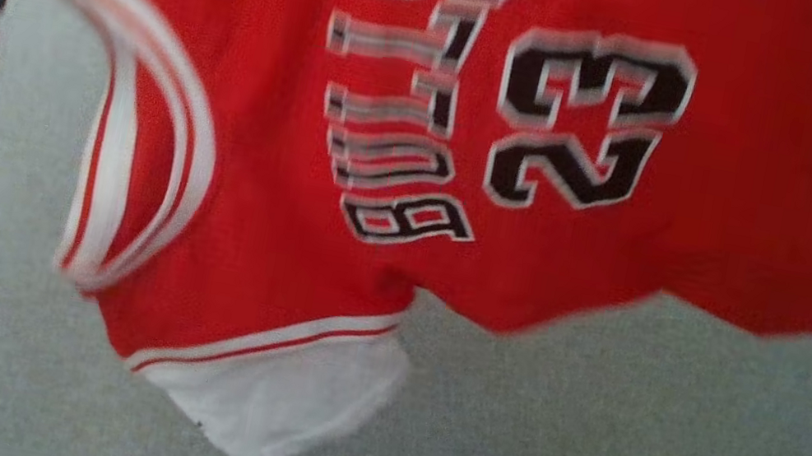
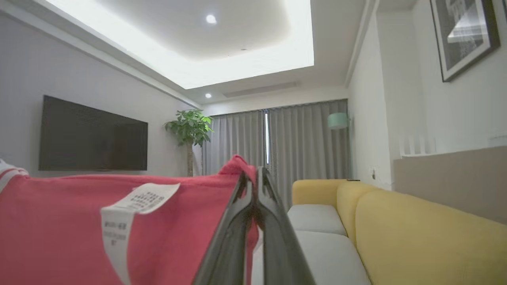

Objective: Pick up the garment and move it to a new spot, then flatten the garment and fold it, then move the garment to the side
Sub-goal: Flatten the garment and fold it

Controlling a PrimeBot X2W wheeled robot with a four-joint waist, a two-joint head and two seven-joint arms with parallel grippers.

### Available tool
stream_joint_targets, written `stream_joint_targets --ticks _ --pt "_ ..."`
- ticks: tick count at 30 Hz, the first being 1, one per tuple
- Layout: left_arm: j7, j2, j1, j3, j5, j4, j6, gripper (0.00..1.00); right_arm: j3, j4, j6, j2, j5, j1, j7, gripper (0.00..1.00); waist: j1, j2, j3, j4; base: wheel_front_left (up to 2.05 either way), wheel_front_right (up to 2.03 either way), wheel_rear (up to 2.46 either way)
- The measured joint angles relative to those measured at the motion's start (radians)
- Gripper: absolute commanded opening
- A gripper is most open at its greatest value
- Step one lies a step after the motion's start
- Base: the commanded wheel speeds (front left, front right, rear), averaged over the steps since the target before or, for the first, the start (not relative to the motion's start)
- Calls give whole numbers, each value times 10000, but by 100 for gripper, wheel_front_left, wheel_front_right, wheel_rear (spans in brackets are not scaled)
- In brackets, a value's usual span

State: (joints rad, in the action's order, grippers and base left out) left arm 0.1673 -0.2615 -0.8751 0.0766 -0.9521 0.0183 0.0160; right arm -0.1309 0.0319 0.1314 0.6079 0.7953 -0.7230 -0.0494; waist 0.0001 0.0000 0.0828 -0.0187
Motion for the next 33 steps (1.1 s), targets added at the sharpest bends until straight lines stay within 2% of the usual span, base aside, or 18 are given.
stream_joint_targets --ticks 3,6,12,17,22,29,33 --pt "-102 29 -1352 295 355 -1701 -6 0 -249 -1588 0 -826 -224 -1507 -136 0 1 0 604 -57 0 0 0" --pt "-520 203 -2941 614 859 -3467 -303 0 -479 -3093 0 -1406 -587 -3050 -104 0 3 0 1337 -57 0 0 0" --pt "-2349 794 -5764 855 1478 -5747 -1022 0 -665 -4995 0 -1572 -1551 -5684 1047 0 5 0 2838 73 0 0 0" --pt "-2846 1083 -6304 1183 1367 -6901 -1323 0 -1281 -6088 0 -1498 -1693 -6235 1659 0 5 -1 3549 373 0 0 0" --pt "-3007 1016 -4848 1741 713 -6805 -1407 0 -1839 -6773 0 -1346 -1252 -5566 1860 0 1 -1 3661 700 0 0 0" --pt "-2876 347 73 2824 -846 -4815 -1482 0 -2096 -6991 0 -849 151 -2588 1768 0 -2 0 3085 913 0 0 0" --pt "-2834 -100 2904 3137 -1337 -3580 -1482 0 -2057 -6936 0 -736 788 -523 1530 0 -3 0 2561 986 0 0 0"
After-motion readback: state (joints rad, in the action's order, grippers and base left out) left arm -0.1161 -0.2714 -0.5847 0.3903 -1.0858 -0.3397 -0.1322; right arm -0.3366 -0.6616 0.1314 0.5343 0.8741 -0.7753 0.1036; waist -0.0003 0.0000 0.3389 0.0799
